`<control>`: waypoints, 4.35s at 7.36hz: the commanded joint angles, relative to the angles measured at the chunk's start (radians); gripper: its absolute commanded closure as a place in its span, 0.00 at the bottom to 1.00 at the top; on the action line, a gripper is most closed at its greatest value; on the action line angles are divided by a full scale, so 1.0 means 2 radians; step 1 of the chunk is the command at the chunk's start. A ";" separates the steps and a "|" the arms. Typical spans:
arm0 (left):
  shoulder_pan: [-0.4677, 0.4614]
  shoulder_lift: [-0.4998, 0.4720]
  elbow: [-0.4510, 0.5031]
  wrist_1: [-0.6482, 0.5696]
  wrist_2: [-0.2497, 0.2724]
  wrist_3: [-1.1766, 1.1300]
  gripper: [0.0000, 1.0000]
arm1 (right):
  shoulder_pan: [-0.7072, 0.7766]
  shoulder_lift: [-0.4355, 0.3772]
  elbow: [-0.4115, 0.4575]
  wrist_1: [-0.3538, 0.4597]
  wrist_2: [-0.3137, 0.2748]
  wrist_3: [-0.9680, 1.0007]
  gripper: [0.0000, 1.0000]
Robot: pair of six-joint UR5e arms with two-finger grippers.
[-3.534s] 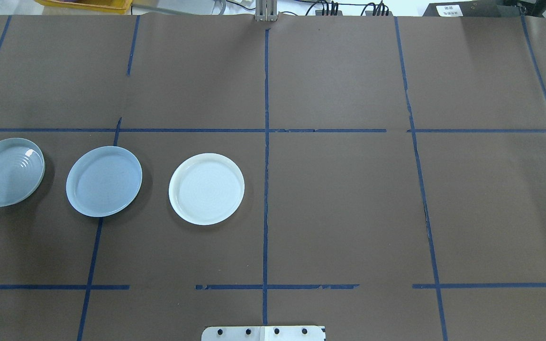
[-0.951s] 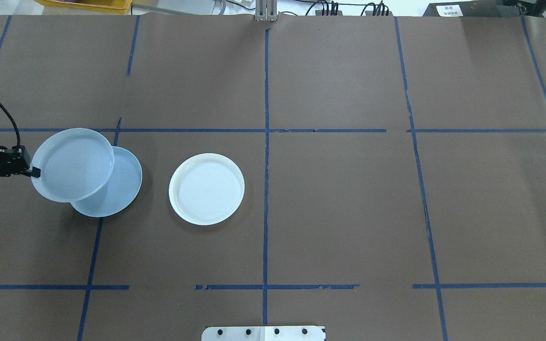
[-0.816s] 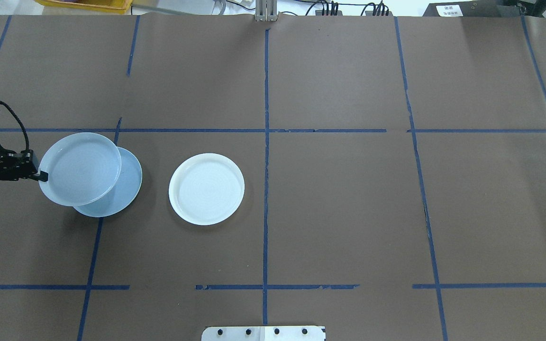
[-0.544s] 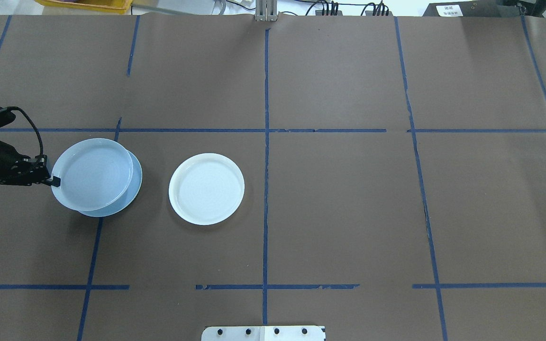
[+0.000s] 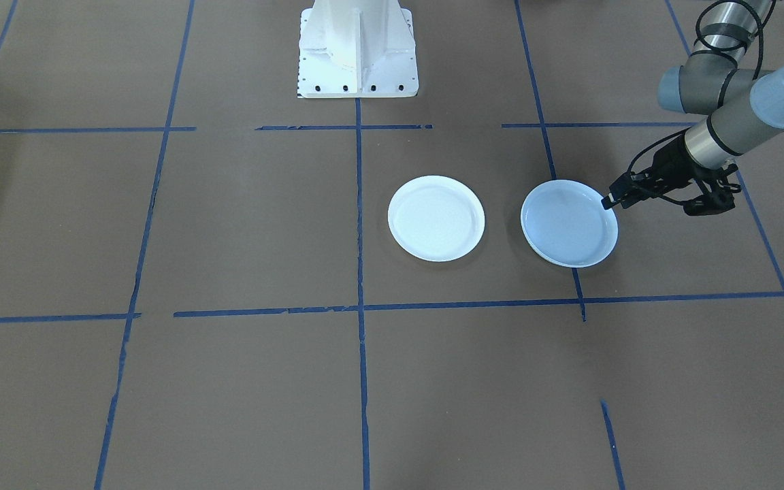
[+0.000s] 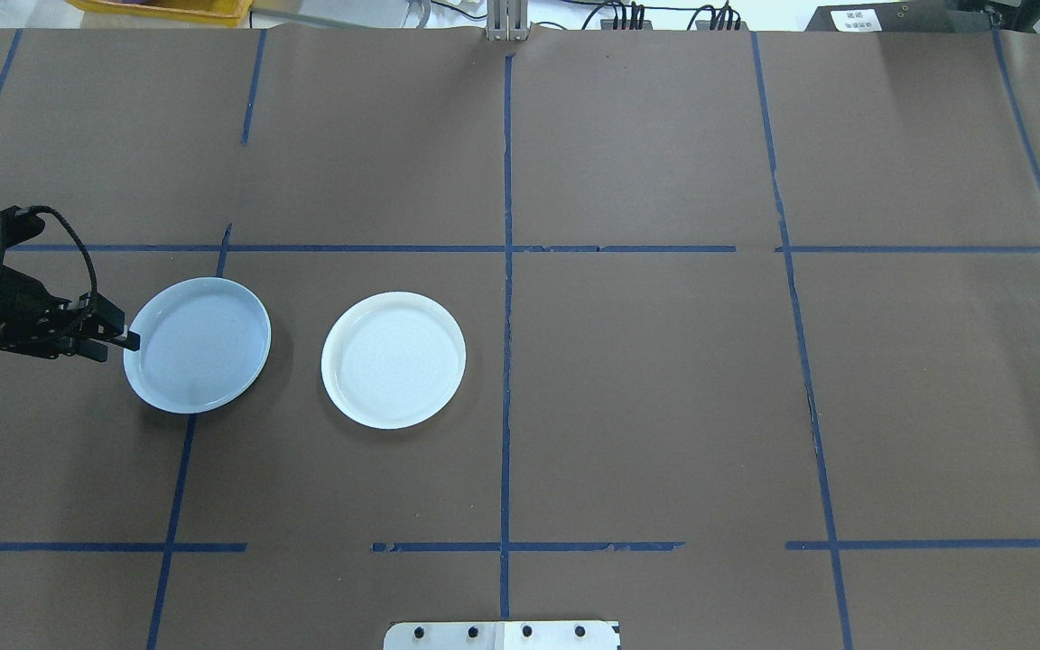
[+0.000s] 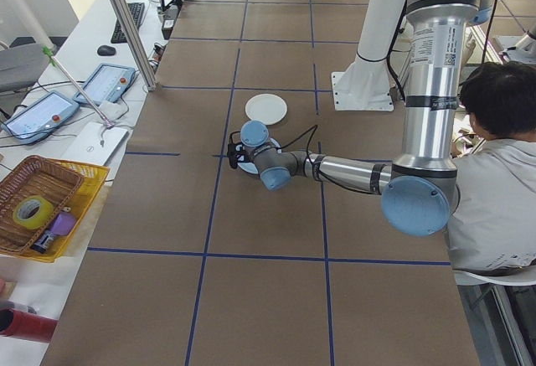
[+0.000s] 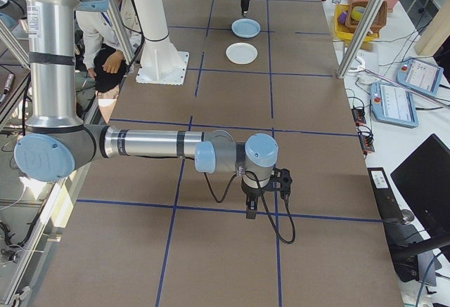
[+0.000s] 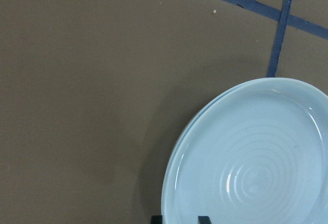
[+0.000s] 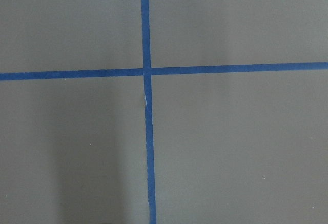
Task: Stack plate in center
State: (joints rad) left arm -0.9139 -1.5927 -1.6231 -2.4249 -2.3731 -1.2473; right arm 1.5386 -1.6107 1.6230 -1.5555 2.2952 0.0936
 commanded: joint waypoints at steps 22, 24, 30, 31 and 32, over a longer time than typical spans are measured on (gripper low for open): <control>0.185 -0.118 -0.032 0.052 0.175 -0.210 1.00 | 0.000 0.000 0.000 0.000 0.001 -0.001 0.00; 0.134 -0.112 -0.060 0.050 0.134 -0.166 1.00 | 0.000 0.000 0.000 0.000 0.000 -0.001 0.00; -0.002 0.032 -0.031 0.001 0.031 0.058 1.00 | 0.000 0.000 0.000 0.000 0.000 -0.001 0.00; -0.002 0.030 -0.006 -0.019 0.031 0.058 1.00 | 0.000 0.000 0.000 0.000 0.000 0.000 0.00; -0.002 0.026 0.011 -0.043 0.031 0.055 1.00 | 0.000 0.000 0.000 0.000 0.001 -0.001 0.00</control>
State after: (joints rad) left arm -0.9167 -1.5389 -1.6481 -2.4574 -2.3086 -1.1402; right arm 1.5386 -1.6107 1.6229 -1.5555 2.2951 0.0928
